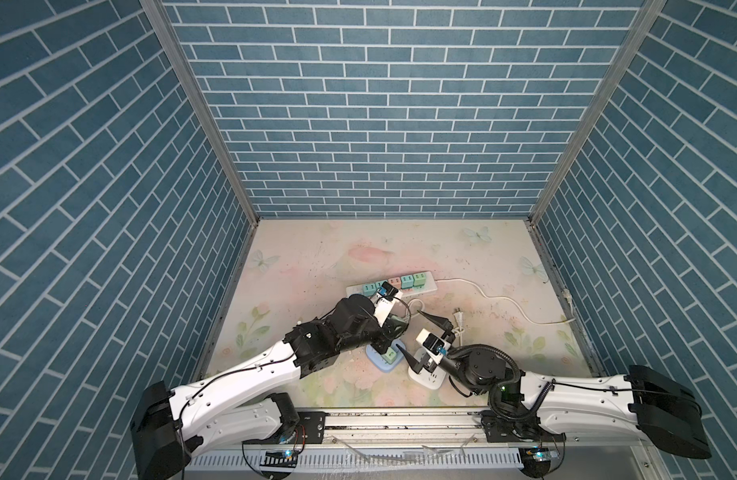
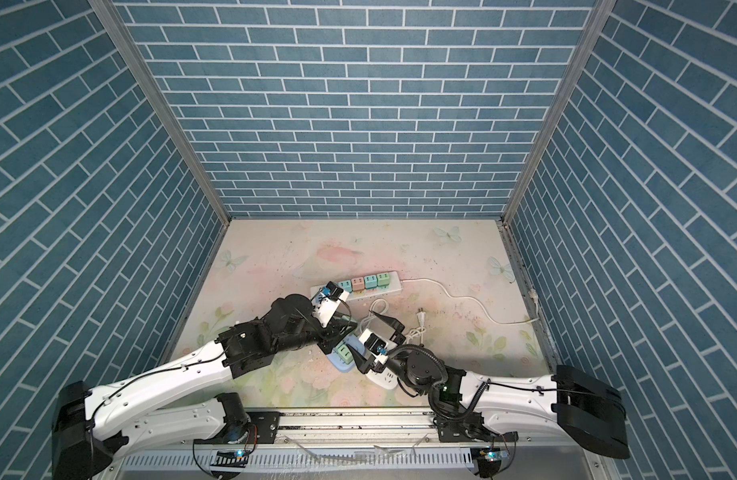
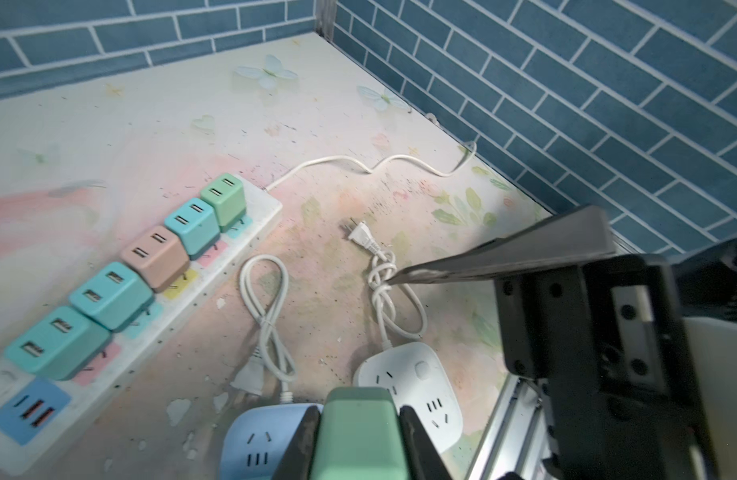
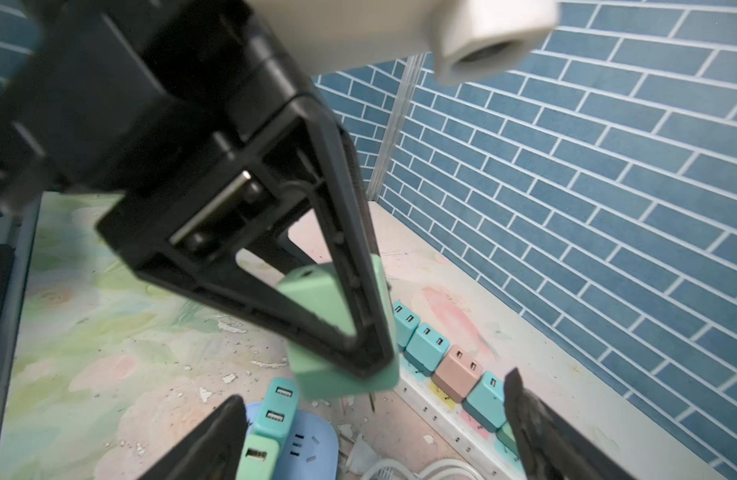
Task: Insert the plug
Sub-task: 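Close the left gripper on the green adapter while the right gripper opens, then carry the green adapter over the white socket with the left gripper while the right withdraws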
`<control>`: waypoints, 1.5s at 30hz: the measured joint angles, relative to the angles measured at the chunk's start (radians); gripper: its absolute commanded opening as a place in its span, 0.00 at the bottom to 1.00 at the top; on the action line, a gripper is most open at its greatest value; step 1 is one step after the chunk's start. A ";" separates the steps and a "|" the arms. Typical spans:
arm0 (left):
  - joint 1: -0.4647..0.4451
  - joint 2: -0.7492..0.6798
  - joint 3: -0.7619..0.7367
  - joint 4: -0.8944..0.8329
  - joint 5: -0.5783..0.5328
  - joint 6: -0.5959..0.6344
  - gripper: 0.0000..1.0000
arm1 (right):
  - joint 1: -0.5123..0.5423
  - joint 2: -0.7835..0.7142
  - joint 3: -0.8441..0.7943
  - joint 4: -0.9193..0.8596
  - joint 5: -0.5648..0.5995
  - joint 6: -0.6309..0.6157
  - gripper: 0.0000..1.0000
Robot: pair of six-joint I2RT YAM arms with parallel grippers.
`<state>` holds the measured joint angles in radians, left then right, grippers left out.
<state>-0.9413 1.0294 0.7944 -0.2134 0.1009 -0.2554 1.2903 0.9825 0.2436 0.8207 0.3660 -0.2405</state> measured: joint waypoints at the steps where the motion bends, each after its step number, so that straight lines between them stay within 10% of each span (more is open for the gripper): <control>1: 0.018 -0.004 0.000 -0.006 -0.003 0.013 0.00 | 0.000 -0.020 -0.005 -0.010 0.021 0.007 0.99; 11: 0.035 -0.050 -0.029 -0.017 -0.025 0.315 0.00 | -0.028 -0.228 -0.102 -0.075 0.320 0.053 0.99; 20: -0.082 -0.030 -0.057 -0.026 0.061 0.632 0.00 | -0.266 -0.452 -0.090 -0.356 0.542 0.228 0.99; 45: -0.307 0.516 0.247 -0.225 0.087 0.916 0.00 | -0.714 -0.209 -0.035 -0.529 0.388 0.492 0.99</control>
<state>-1.2488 1.5452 1.0416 -0.4389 0.1879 0.6605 0.5766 0.7738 0.2085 0.2920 0.7536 0.2520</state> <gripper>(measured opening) 0.303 0.988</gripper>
